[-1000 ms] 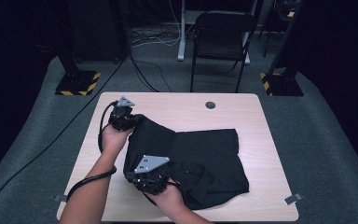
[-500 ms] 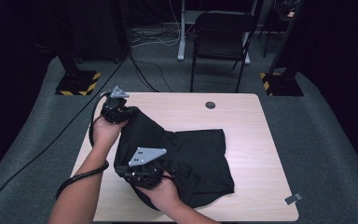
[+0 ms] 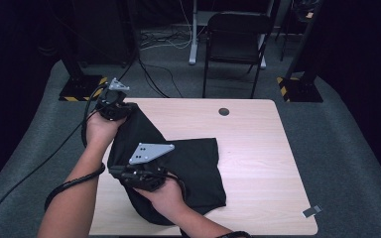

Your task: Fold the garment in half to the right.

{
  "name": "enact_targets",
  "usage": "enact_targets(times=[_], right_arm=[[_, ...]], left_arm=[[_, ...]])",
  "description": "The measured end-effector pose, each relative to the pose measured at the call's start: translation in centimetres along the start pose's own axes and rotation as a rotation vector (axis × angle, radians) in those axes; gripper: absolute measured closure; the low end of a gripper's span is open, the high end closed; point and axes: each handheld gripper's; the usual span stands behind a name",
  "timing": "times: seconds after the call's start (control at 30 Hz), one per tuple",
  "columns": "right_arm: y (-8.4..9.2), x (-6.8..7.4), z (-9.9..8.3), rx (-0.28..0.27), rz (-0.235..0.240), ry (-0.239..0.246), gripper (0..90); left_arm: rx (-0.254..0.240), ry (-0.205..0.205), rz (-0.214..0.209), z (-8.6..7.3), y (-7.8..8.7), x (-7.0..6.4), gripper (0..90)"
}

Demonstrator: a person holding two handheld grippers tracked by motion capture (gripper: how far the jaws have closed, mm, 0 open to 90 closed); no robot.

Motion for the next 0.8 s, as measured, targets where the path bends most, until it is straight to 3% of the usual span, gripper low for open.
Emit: enact_targets(times=[0.13,0.57,0.8], right_arm=[[0.5,-0.4,-0.2,-0.01,0.01,-0.016,86.0],[4.7,-2.2,-2.8,-0.048,-0.003,-0.083,86.1],[6.6,-2.9,-3.9,-0.062,-0.02,-0.106,86.1]], left_arm=[[0.017,-0.007,0.013,0.2,-0.5,-0.4,86.5],[0.004,0.002,-0.037,1.8,-2.9,-2.8,86.4],[0.01,-0.022,-0.061,2.9,-4.7,-4.6,86.4]])
Point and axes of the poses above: each handheld gripper's, and its own axes: y roughly backward along the jaws, z roughly out of its top, x roughly to its left, and after that the axes turned 7 degrees about -y, right-handed
